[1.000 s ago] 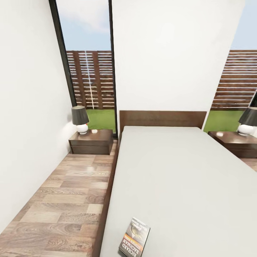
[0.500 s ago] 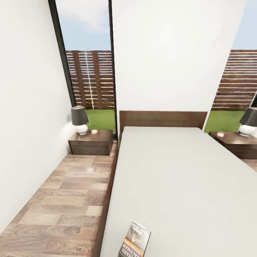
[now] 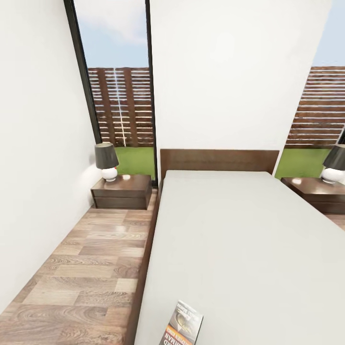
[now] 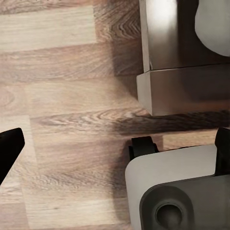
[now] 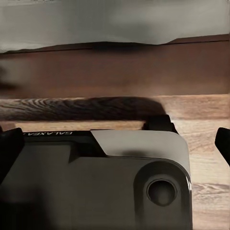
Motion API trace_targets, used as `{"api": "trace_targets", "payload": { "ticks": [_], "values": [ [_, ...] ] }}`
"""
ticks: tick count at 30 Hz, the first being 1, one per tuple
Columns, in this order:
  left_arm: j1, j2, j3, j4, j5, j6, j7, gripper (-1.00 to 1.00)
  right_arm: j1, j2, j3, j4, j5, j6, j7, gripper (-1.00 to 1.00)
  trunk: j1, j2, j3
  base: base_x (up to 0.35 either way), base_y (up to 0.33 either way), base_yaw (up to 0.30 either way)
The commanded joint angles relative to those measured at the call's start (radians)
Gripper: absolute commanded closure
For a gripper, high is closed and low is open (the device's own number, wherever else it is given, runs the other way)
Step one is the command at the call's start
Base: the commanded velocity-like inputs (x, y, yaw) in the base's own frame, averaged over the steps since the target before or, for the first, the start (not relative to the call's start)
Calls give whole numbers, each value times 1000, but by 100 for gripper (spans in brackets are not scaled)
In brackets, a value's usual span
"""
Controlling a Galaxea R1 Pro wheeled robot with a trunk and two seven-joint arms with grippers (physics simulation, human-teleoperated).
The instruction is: In the bedroom, move the book from the bed onto either nightstand, and place the two sandals side by side next to the bed.
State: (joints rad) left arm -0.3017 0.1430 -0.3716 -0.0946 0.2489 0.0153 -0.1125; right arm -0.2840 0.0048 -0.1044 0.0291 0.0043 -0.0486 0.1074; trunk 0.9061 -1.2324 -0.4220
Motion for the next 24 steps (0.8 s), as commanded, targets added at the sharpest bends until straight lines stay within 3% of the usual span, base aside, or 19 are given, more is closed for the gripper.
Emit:
{"api": "trace_targets", "payload": {
  "ticks": [1, 24],
  "values": [
    [0, 1, -8, -1, 10, 2, -3, -100, -1, 0, -8, 3, 0, -5, 3, -100, 0, -1, -1, 13, 0, 0],
    [0, 1, -8, -1, 10, 2, -3, -100, -1, 0, -8, 2, 2, -5, 1, -100, 0, -1, -1, 2, 0, 0]
  ]
}}
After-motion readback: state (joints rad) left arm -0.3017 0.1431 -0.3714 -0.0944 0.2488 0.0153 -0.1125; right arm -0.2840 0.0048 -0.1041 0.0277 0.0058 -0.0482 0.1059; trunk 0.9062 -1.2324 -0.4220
